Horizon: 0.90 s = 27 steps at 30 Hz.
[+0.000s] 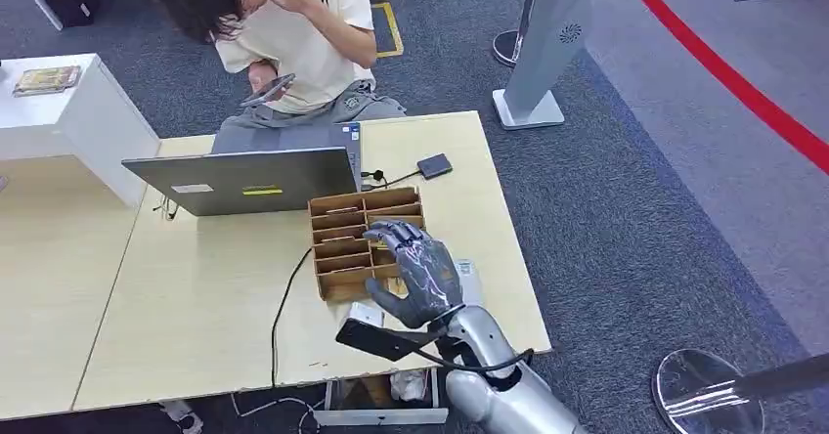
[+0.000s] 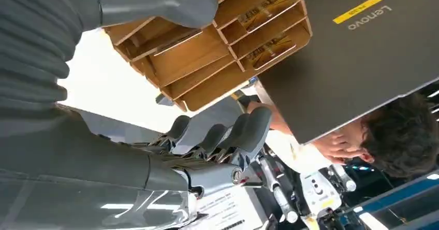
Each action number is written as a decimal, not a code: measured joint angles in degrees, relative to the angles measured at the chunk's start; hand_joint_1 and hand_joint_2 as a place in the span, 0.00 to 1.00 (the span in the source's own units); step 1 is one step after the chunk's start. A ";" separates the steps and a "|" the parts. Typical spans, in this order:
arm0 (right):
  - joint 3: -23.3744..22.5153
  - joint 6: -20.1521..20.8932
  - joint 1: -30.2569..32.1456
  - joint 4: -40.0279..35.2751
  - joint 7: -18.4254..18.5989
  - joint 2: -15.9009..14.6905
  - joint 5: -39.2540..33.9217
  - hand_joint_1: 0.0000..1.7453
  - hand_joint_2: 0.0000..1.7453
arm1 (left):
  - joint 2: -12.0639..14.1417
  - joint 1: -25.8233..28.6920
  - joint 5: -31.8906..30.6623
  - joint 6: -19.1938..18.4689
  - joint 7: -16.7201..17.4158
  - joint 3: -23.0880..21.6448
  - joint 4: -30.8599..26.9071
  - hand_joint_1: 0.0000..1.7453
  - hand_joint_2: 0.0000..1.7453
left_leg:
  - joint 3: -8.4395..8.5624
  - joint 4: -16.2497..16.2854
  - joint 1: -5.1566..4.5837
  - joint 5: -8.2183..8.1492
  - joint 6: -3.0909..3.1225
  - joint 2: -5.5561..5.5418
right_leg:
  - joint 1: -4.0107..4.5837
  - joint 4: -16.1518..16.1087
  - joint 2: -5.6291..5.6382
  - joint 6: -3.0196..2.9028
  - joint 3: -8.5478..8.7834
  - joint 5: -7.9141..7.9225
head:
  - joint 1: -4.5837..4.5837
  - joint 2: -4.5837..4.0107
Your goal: Pass the card to the sensor for recognition and then transmit it.
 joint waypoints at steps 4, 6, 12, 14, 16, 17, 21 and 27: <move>0.00 -0.02 -0.41 1.05 0.07 -0.02 0.00 0.32 1.00 | 0.07 0.00 0.00 0.00 0.00 0.00 0.00 0.00 0.00 | 0.00 0.00 0.00 0.00 0.00 0.00 | 0.00 0.00 0.00 0.00 0.00 0.00 | 0.00 0.00; 0.00 -0.02 -0.49 1.46 0.11 -0.02 0.00 0.34 1.00 | 0.07 0.00 0.00 0.00 0.00 0.00 0.00 0.00 0.00 | 0.00 0.00 0.00 0.00 0.00 0.00 | 0.00 0.00 0.00 0.00 0.00 0.00 | 0.00 0.00; 0.00 -0.53 -1.21 3.06 1.05 -0.02 1.53 0.43 1.00 | 0.07 -0.01 -0.09 0.02 0.04 0.00 0.00 0.00 0.00 | 0.00 0.00 0.00 0.00 0.00 0.00 | 0.00 0.00 0.00 0.00 0.00 0.00 | 0.00 0.00; 0.04 -0.87 -1.76 4.23 1.44 -0.02 2.45 0.39 1.00 | 0.07 -0.02 -0.18 0.00 0.05 0.00 0.00 0.00 0.00 | 0.00 0.00 0.00 0.00 0.00 0.00 | 0.00 0.00 0.00 0.00 0.00 0.00 | -0.02 0.00; 0.07 -1.12 -2.27 5.40 1.86 -0.02 3.19 0.41 1.00 | 0.09 -0.03 -0.22 0.00 0.07 0.00 0.00 0.00 0.00 | 0.00 0.00 0.00 0.00 0.00 0.00 | 0.00 0.00 0.00 0.00 0.00 0.00 | 0.00 0.00; 0.07 -1.18 -2.59 6.15 2.10 0.00 3.51 0.42 1.00 | 0.09 -0.03 -0.22 0.00 0.07 0.00 0.00 0.00 0.00 | 0.00 0.00 0.00 0.00 0.00 -0.01 | 0.00 0.00 0.00 0.00 0.00 0.00 | -0.02 0.00; 0.09 -1.35 -4.38 9.44 2.32 0.11 4.17 0.41 1.00 | 0.13 -0.07 -0.22 0.04 0.04 0.00 0.00 0.00 0.00 | 0.00 0.00 0.00 0.00 0.00 0.00 | 0.00 0.00 0.00 0.00 0.00 0.00 | 0.00 0.00; 0.09 -1.27 -6.38 12.59 2.36 0.92 4.17 0.42 1.00 | 0.28 -0.13 -0.07 0.02 -0.09 0.00 0.00 0.00 0.00 | 0.00 0.00 0.00 0.00 0.00 0.00 | 0.00 0.01 0.00 0.00 0.00 0.00 | -0.02 0.00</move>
